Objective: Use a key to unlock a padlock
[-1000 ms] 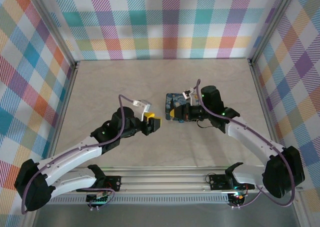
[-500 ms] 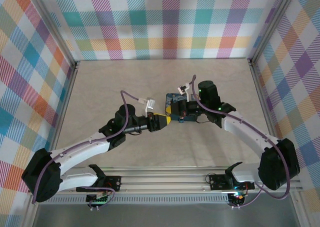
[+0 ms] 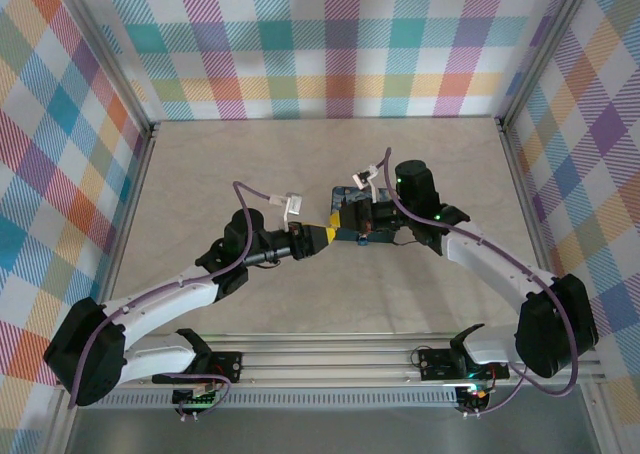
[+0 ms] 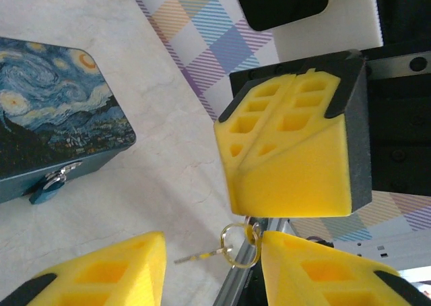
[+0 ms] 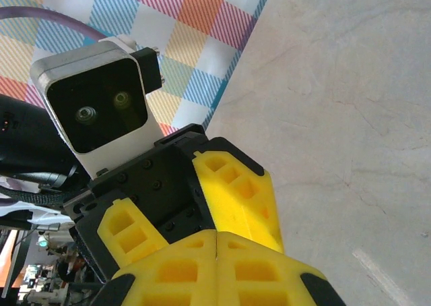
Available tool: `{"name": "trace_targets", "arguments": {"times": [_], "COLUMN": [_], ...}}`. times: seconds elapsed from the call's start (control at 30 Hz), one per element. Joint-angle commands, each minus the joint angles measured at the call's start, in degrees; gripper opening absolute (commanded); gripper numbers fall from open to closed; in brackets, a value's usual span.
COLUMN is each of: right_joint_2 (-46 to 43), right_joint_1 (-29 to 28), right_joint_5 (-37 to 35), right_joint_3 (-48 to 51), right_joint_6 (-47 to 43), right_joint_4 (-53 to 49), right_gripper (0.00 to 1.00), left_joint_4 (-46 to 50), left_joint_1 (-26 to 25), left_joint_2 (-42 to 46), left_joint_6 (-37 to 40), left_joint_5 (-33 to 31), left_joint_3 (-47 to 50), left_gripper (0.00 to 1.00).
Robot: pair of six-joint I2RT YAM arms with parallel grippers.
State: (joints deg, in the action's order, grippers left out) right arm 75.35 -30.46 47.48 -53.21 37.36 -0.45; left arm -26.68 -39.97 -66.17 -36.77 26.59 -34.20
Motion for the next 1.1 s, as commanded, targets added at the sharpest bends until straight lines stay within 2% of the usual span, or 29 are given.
{"name": "trace_targets", "arguments": {"times": [0.0,0.2,0.3,0.4,0.67,0.83,1.07], "right_joint_2": [0.41,0.5,0.63,0.89,1.38,0.98,0.01], "right_joint_1": [-0.56,-0.91,-1.35,-1.67,-1.77,-1.7,-1.53], "right_joint_5": [2.22,1.56,1.05,0.36,-1.57,-3.1,-4.02], "right_joint_3": [-0.31,0.38,0.65,0.72,0.65,-0.26,-1.45], "right_joint_6": [1.28,2.13,2.72,3.16,7.11,8.74,11.06], "right_joint_4": [2.59,3.31,4.07,4.39,5.8,4.49,3.14], "right_gripper": [0.0,0.0,0.0,0.0,0.04,0.27,0.43], "left_joint_4": [-5.15,-7.85,-9.48,-10.29,-10.75,-10.02,-8.11], "left_joint_1": [0.76,0.77,0.81,0.75,0.77,0.78,0.79], "left_joint_2": [-0.09,-1.5,-2.53,-3.39,-4.03,-3.76,-2.56], "left_joint_6": [-1.03,-2.31,-3.31,-4.34,-5.08,-4.86,-3.46], "left_joint_5": [1.58,3.2,3.73,3.75,2.95,1.91,1.02], "left_joint_3": [0.19,-0.17,0.01,0.16,1.74,2.29,2.73], "left_gripper": [0.39,0.29,0.17,0.0,0.0,0.0,0.0]}}
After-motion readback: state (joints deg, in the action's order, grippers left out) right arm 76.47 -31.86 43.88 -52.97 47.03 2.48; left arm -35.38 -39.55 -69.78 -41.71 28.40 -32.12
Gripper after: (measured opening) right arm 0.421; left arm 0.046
